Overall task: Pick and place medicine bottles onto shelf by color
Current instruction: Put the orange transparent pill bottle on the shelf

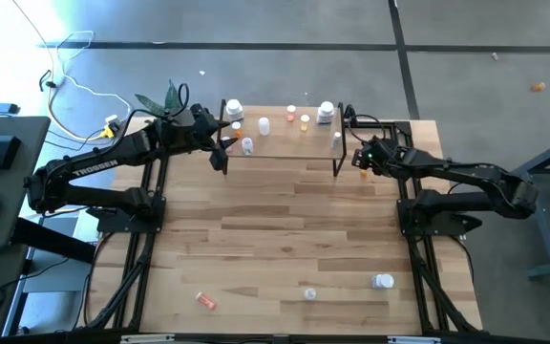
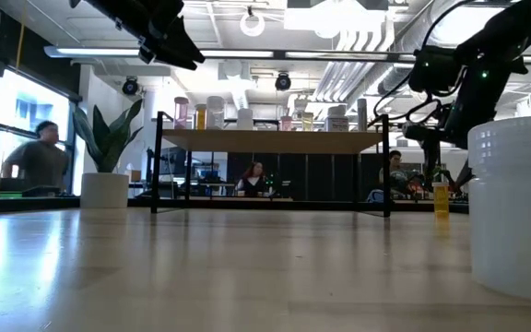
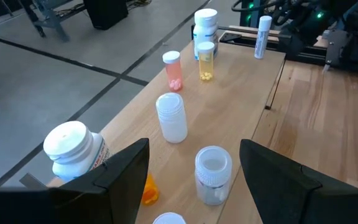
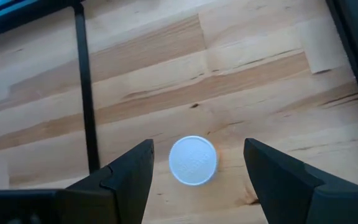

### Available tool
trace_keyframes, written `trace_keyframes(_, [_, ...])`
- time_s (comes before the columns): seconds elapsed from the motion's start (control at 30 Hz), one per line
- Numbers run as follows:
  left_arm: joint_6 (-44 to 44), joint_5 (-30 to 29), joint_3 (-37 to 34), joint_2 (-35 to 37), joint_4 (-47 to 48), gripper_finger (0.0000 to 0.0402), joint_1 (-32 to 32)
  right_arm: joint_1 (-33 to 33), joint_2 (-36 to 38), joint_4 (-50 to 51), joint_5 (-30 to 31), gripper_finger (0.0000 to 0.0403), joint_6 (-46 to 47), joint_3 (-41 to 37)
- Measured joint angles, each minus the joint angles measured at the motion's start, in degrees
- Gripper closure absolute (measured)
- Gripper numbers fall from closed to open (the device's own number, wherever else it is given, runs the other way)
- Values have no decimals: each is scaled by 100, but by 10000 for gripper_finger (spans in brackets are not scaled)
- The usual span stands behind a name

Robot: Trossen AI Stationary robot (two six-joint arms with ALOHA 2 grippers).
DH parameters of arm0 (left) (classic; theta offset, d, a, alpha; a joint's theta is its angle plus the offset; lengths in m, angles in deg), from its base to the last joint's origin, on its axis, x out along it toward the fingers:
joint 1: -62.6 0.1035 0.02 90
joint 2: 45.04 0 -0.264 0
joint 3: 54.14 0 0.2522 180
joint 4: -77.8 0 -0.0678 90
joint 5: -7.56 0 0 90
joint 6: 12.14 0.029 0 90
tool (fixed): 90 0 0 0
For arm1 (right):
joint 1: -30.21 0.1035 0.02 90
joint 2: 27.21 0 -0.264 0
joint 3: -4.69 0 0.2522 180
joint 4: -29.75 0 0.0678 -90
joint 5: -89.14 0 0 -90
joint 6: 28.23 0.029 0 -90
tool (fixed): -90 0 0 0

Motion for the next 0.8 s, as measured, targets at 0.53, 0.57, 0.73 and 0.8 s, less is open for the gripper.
trace_keyframes(0.53, [0, 0, 0, -1, -94, 163, 0, 0, 0, 38, 96, 200, -263, -27])
trace_keyframes(0.57, [0, 0, 0, 0, -94, 163, 0, 0, -11, 35, 96, 201, -265, -27])
trace_keyframes(0.73, [0, 0, 0, 0, -94, 163, 0, 40, -260, -78, -9, 203, -264, -27])
trace_keyframes(0.8, [0, 0, 0, 0, -94, 163, 0, 59, -413, -131, -66, 203, -289, -27])
